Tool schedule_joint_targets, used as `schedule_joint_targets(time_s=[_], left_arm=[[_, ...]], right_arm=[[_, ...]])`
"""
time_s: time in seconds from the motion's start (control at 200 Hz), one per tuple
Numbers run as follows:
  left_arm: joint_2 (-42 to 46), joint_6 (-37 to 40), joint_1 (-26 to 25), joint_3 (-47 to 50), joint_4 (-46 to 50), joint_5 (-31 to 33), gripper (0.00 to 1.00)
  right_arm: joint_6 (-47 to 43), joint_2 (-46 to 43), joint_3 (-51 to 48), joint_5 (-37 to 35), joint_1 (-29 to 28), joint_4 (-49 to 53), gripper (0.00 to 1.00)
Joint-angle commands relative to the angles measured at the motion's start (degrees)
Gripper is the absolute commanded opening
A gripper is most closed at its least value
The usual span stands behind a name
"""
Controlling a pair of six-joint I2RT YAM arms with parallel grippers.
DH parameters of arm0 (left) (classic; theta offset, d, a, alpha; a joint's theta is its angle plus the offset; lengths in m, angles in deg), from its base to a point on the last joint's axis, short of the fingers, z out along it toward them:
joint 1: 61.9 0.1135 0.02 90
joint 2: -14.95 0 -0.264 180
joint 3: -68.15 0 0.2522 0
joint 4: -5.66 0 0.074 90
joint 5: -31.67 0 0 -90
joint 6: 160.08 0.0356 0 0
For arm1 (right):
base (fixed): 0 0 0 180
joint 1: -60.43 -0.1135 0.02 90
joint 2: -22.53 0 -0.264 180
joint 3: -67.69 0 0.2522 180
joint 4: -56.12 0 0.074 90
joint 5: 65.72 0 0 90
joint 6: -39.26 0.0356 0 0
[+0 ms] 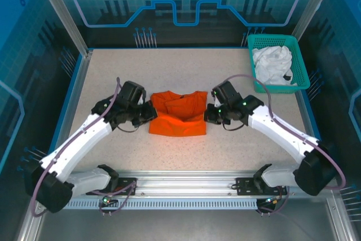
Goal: Fold and stack the t-shirts
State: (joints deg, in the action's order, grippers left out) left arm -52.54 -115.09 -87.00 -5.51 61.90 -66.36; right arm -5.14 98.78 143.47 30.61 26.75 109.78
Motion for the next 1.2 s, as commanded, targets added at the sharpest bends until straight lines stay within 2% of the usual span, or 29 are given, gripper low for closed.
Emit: schedule_joint_targets(time_s=[0.0,0.3,0.37,0.485,0.61,0.645,0.685,0.735,0.76,0.815,0.89,0.965,1.061,1.196], left_arm=[[-5.7,3.5,3.7,-3.5,-4.3,-4.4,0.0],[-27.1,4.6,11.8,-12.7,-11.7,-8.6,0.0],[-30.9,5.2,12.8,-15.6,-11.8,-7.7,0.0],[-37.3,5.4,15.1,-20.6,-12.1,-7.7,0.0],[-43.0,5.5,17.2,-25.4,-11.7,-6.9,0.05],[-44.4,5.5,17.8,-26.8,-11.8,-6.9,0.15],[-46.5,5.9,18.4,-29.7,-10.1,-7.4,0.33],[-48.7,6.6,19.2,-33.5,-7.0,-7.4,0.36],[-48.7,6.6,19.5,-34.2,-6.6,-6.9,0.37],[-46.8,6.2,20.0,-33.3,-7.7,-5.7,0.47],[-42.8,6.0,20.2,-31.5,-8.7,-3.9,0.5],[-37.9,5.5,19.9,-28.9,-9.4,-2.7,0.5],[-30.5,4.8,17.5,-22.6,-12.4,-1.9,0.5],[-23.7,3.0,11.5,-13.7,-17.1,-0.3,0.4]], right_arm=[[-3.0,5.4,5.8,2.1,3.7,1.2,0.0],[-2.7,25.8,18.3,6.2,12.0,-1.2,0.0],[-2.4,30.6,21.8,9.2,13.4,-2.3,0.0],[-2.4,38.3,29.6,9.0,14.9,0.0,0.01],[-1.6,45.5,36.8,11.1,16.5,1.8,0.05],[-1.2,47.0,38.6,10.6,17.0,2.7,0.09],[-1.1,48.5,40.6,9.9,17.4,3.7,0.23],[-1.1,50.4,43.9,9.9,17.7,5.8,0.39],[-1.4,50.9,45.2,10.4,17.9,6.1,0.43],[-2.3,50.7,46.9,9.9,18.0,6.3,0.55],[-3.4,48.8,48.1,8.3,18.3,7.5,0.59],[-3.9,44.5,45.6,6.3,18.0,6.7,0.59],[-3.8,37.1,36.2,7.3,16.2,1.7,0.55],[-1.6,29.3,22.2,11.2,12.1,-8.7,0.43]])
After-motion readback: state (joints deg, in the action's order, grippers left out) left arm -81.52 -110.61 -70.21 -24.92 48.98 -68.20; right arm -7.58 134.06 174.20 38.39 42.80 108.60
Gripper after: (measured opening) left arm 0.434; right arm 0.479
